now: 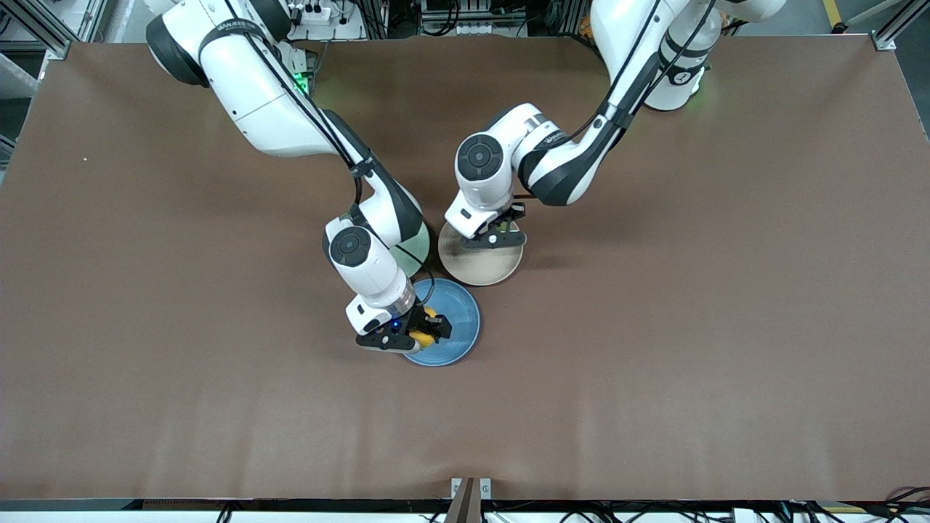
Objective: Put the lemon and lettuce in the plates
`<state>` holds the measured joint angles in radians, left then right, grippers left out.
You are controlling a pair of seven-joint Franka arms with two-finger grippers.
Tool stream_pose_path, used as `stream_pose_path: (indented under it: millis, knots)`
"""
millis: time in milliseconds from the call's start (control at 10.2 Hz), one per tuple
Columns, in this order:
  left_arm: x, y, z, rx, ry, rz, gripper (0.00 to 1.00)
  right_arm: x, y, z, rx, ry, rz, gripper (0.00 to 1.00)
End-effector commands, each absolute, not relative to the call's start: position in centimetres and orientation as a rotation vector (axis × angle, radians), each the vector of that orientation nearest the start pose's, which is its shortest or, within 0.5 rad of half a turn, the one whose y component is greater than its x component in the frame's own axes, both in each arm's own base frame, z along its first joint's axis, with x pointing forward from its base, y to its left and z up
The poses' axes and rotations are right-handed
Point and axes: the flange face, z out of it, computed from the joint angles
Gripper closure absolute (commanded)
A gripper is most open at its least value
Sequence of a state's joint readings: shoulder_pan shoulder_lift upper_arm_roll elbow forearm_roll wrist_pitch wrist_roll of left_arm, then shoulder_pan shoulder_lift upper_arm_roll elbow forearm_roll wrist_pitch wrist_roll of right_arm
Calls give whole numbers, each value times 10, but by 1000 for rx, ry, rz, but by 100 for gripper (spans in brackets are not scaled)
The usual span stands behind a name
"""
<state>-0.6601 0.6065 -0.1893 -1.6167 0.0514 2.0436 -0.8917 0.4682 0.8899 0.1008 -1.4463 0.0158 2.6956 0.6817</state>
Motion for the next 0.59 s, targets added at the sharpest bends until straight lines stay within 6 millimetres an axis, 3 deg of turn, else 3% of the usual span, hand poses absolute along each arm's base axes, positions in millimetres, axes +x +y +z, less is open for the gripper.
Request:
stream_pose_path:
  millis: [0,295,393,491]
  knots:
    - [464,-503,264,-3071,-119,251,0,650,393,200,-2829,248,-388,0]
    - [470,-499,272,-3077,-126,232,0,653,387,201,-2834,258,-381,0]
    - [480,-491,284,-3085,-151,199,0,661,387,214,-2812,280,-392,0]
    - [501,-471,290,-3083,-218,172,0,661,386,215,-2852,290,-321,0]
